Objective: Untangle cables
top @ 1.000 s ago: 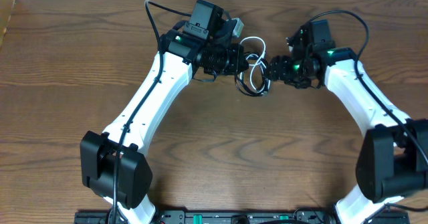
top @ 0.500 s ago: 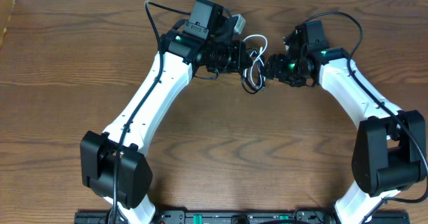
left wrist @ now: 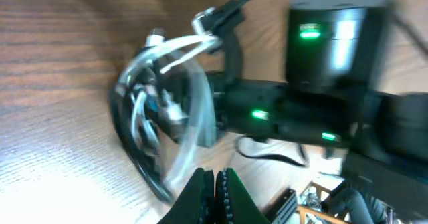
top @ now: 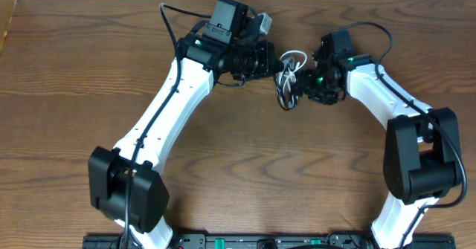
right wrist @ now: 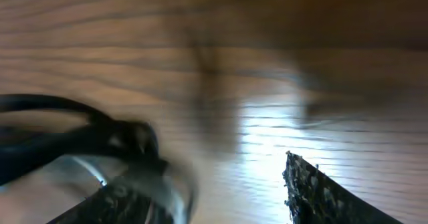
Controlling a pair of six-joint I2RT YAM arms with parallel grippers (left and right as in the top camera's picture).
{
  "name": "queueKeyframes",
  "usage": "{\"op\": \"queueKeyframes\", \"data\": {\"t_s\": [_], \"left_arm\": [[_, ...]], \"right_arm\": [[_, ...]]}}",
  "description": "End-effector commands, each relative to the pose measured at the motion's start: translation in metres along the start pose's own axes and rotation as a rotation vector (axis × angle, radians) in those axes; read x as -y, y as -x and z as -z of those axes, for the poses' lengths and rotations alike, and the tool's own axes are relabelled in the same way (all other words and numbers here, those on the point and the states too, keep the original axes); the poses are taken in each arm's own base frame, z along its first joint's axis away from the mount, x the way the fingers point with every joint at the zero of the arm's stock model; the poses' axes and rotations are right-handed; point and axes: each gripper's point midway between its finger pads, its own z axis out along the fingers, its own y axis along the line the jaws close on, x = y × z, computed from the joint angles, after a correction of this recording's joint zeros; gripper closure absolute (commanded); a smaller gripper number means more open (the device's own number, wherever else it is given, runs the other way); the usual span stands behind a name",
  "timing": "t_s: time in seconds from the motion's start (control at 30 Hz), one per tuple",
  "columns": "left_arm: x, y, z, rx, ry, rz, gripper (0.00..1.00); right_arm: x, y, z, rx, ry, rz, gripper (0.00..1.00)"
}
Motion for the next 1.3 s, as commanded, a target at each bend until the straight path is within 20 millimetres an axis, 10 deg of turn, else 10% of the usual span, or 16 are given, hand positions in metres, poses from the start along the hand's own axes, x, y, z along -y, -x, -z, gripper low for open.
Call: {"op": "queueKeyframes", "data": {"t_s": [0.0, 0.37, 0.93, 1.27], "left_arm": [[0.043, 0.009, 0.048, 0.096, -0.082, -0.071, 0.93], [0.013, 0.012, 0.089, 0.180, 0.071, -0.055, 0.93], [-0.134, 0.005, -0.040, -0.098, 0.347, -0.179, 0.66], [-0.196, 0.007, -0.069, -0.130, 0.516, -0.227, 0.48]], "right_arm": [[0.017, -0.001, -0.008, -0.006, -0.069, -0.033, 0.39], [0.042, -0.010, -0.002, -0.057, -0.132, -0.047, 0.48], [-0.005, -0.005, 0.072, 0.050, 0.039, 0.155, 0.39], [-0.007, -0.010, 0.082, 0.048, 0.036, 0.174, 0.37]]}}
